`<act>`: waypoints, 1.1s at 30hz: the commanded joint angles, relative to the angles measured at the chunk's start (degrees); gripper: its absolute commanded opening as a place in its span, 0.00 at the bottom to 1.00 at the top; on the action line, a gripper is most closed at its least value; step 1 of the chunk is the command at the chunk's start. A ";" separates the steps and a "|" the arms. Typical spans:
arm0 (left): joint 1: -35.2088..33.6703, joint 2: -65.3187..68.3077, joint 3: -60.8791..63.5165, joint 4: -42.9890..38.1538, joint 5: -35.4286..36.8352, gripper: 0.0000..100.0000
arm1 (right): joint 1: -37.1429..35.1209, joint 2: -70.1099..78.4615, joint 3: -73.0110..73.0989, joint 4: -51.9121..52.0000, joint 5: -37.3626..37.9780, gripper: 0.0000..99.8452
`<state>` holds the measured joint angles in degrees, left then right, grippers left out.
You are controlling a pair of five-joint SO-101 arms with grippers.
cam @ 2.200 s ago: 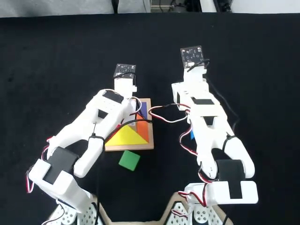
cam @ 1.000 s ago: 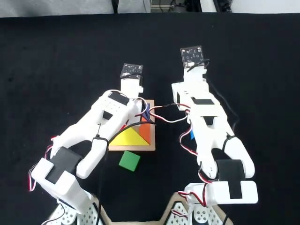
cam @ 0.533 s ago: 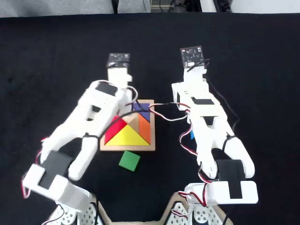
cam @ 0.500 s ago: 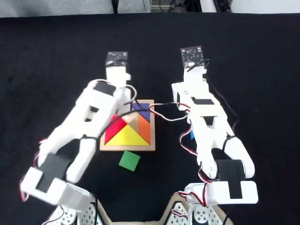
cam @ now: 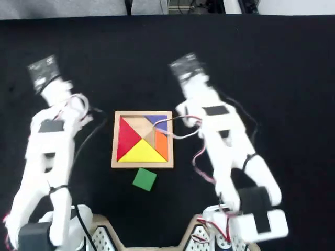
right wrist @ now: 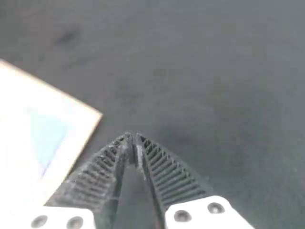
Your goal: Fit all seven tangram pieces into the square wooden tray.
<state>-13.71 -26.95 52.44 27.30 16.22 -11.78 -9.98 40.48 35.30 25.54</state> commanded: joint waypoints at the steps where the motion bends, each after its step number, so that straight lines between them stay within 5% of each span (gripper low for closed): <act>1: -7.43 -2.90 6.02 -11.78 -0.09 0.05 | -6.33 -9.45 -3.21 11.34 2.11 0.01; 10: -17.71 -3.52 14.20 -14.42 -5.63 0.05 | -24.88 -24.22 -3.21 36.66 -0.26 0.02; 15: -18.95 -3.60 13.32 -12.31 -4.31 0.05 | -32.88 -21.41 -3.47 35.43 -10.55 0.02; 20: -20.26 -3.60 10.33 -3.34 -6.86 0.05 | -40.18 -11.91 -3.03 35.34 -9.76 0.02; 25: -20.00 -3.60 10.42 -3.43 -7.47 0.05 | -40.44 -1.36 -3.91 33.67 -11.52 0.04; 30: -18.33 -3.60 10.42 -3.52 -7.74 0.05 | -40.26 4.26 -4.88 32.88 -13.45 0.22; 33: -18.24 -3.60 10.42 -3.52 -7.74 0.05 | -39.91 4.53 -5.41 31.56 -13.45 0.24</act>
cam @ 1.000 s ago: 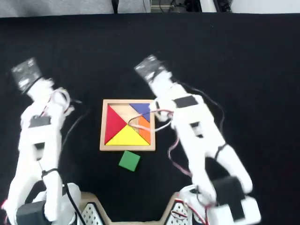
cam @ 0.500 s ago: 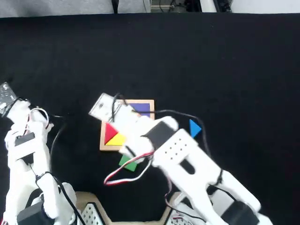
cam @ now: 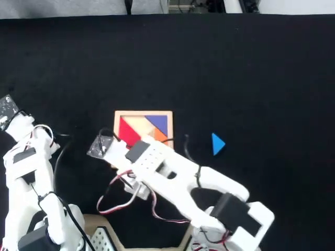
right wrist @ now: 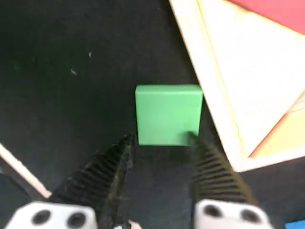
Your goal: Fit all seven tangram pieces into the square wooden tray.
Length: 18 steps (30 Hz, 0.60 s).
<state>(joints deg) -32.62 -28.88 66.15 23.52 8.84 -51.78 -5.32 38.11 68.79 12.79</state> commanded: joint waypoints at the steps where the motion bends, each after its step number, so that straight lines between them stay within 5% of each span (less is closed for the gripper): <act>1: 0.48 -1.67 -3.30 0.26 -0.35 0.05 | 0.09 0.04 -3.03 -2.37 -0.70 0.24; 18: -1.27 -1.67 -3.47 0.26 0.09 0.05 | -0.09 0.57 1.01 -7.74 -0.09 0.24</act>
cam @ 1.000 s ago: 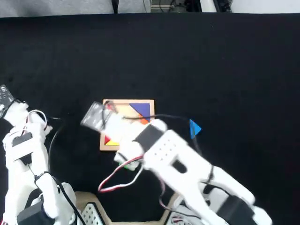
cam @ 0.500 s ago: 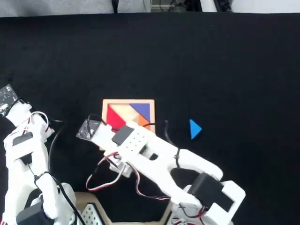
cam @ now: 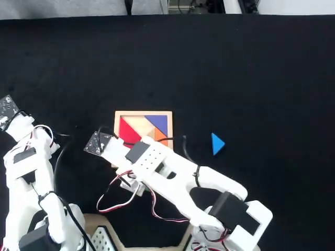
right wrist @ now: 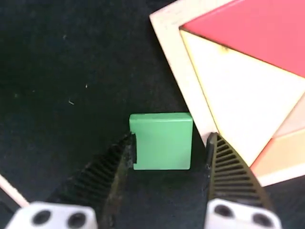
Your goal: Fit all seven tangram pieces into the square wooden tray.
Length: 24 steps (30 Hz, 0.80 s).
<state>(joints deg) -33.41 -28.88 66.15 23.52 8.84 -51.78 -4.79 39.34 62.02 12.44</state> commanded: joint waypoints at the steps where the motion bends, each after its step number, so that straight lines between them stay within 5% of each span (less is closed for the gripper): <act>1: -0.48 -1.67 -3.47 0.26 0.09 0.05 | -0.09 0.04 -0.13 -0.79 1.41 0.24; 24: -0.40 -1.67 -3.56 0.26 0.09 0.05 | -0.35 0.04 -0.13 3.87 2.29 0.24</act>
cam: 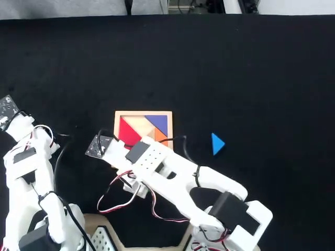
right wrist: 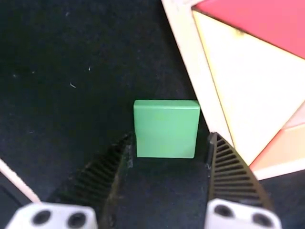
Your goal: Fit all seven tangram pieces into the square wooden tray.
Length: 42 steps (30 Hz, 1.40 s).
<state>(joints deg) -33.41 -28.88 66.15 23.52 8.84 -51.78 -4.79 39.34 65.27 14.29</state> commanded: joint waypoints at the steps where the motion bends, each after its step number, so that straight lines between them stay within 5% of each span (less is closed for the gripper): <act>1: -0.40 -1.67 -3.56 0.26 0.09 0.05 | -0.70 0.04 -0.13 0.62 0.44 0.24; 7: -0.48 -1.67 -3.56 0.26 0.09 0.05 | -6.42 0.13 -0.13 2.46 0.53 0.24; 14: -0.75 -1.67 -3.56 0.26 0.09 0.05 | -0.35 0.13 -0.40 2.20 0.44 0.24; 28: -0.92 -1.67 -3.65 0.26 1.41 0.05 | -0.35 15.25 -12.18 8.09 0.62 0.24; 42: -1.89 -1.67 -3.74 0.26 2.02 0.05 | -2.81 12.62 -12.44 7.74 0.62 0.24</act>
<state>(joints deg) -34.81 -28.88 66.15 23.52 10.07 -53.63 9.98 29.05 72.92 14.20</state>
